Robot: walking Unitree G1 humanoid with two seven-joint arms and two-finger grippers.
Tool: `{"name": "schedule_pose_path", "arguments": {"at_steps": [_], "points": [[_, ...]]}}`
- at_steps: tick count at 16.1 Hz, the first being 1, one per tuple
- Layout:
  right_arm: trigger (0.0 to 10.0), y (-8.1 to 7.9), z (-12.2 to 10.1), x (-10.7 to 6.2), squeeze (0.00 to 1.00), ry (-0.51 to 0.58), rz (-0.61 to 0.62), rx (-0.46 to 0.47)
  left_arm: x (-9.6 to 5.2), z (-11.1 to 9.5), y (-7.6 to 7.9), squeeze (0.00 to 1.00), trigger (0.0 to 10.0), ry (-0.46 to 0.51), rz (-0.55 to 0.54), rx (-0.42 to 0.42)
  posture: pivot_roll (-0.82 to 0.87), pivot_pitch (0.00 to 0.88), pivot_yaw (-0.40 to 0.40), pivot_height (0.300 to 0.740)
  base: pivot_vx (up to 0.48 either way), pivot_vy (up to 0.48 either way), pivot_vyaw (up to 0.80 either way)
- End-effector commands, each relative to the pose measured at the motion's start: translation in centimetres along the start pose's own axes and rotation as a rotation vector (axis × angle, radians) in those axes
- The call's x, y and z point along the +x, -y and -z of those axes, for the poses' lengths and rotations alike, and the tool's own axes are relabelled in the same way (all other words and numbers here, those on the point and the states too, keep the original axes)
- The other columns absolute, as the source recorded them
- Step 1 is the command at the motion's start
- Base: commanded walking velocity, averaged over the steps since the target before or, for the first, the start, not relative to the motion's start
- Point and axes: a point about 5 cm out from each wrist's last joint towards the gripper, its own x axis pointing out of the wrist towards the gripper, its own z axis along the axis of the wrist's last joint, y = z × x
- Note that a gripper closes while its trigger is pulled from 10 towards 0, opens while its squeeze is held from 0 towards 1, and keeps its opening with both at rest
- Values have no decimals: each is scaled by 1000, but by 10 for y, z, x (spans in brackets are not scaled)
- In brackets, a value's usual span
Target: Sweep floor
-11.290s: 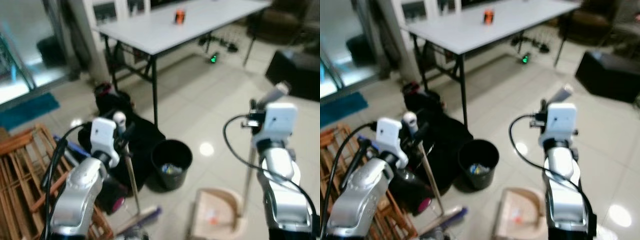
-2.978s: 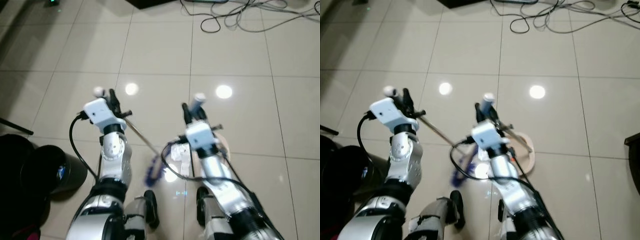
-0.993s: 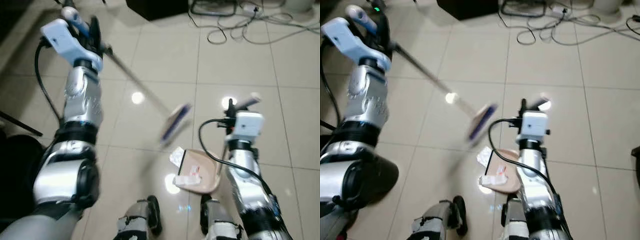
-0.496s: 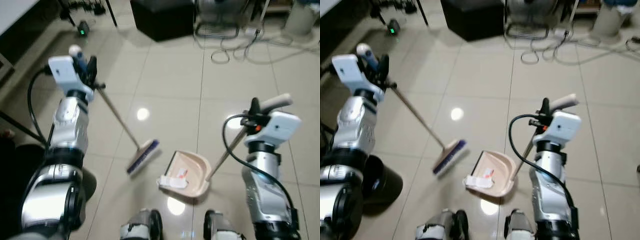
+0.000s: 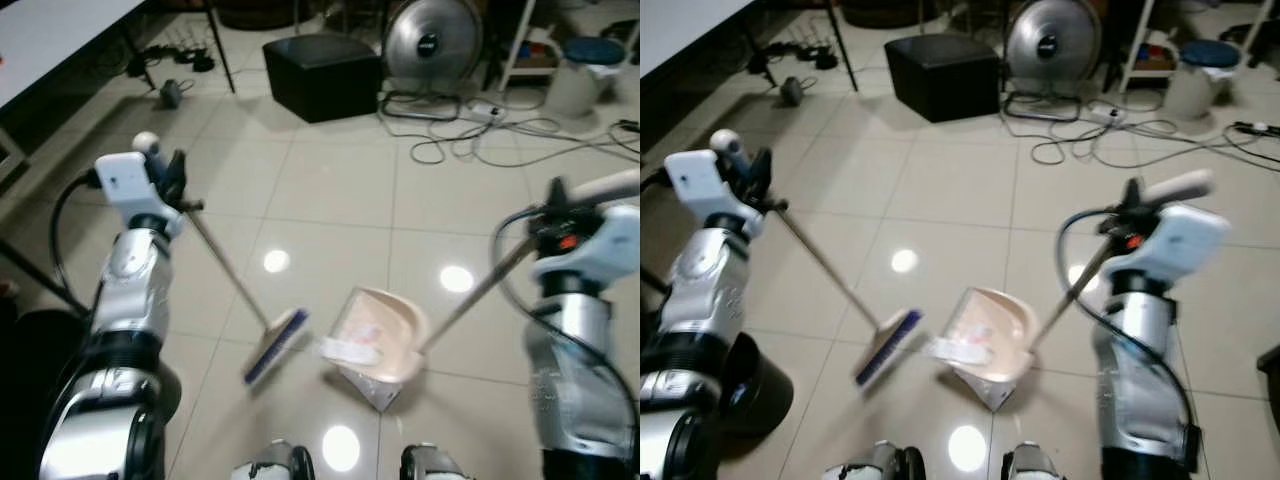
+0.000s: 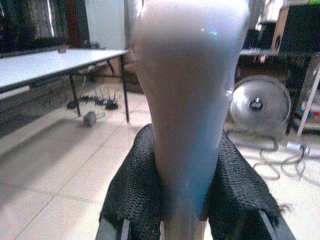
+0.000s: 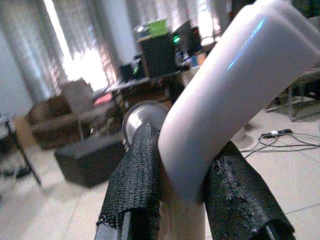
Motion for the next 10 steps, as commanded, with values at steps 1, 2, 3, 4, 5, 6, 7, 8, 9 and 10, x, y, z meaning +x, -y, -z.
{"name": "schedule_pose_path", "arguments": {"at_steps": [1,2,3,4,5,6,7,8,9,10], "points": [[10000,0,-19,4,0,68,6,54,-3,-2,-12,0,10000,-16,-23,44,-122,23,126,740,0,0,0],[10000,2,-26,4,0,77,16,97,-9,3,-17,0,10000,-61,-21,51,-121,19,129,740,0,0,0],[10000,3,-30,4,0,84,20,138,-14,6,-18,0,10000,-88,-8,74,-115,11,135,740,0,0,0],[10000,3,-34,5,0,91,13,168,-19,8,-17,0,10000,-103,21,102,-113,10,134,740,0,0,0],[10000,2,-39,6,0,89,-2,188,-23,8,-15,0,10000,-110,48,124,-106,3,134,740,0,0,0],[10000,-1,-43,8,0,88,-25,199,-28,8,-12,0,10000,-108,59,136,-105,0,137,740,0,0,0],[10000,-8,-49,11,0,89,-77,197,-34,10,-8,0,10000,-109,90,141,-106,0,140,740,0,0,0],[10000,-11,-50,12,0,81,-96,189,-36,10,-6,0,10000,-112,104,144,-107,0,141,740,0,0,0],[10000,-19,-55,16,0,66,-135,209,-46,12,-1,0,10000,-116,137,138,-102,0,141,740,0,0,0],[10000,-22,-58,18,0,66,-144,224,-51,12,1,0,10000,-117,150,137,-102,0,141,740,0,0,0]]}}
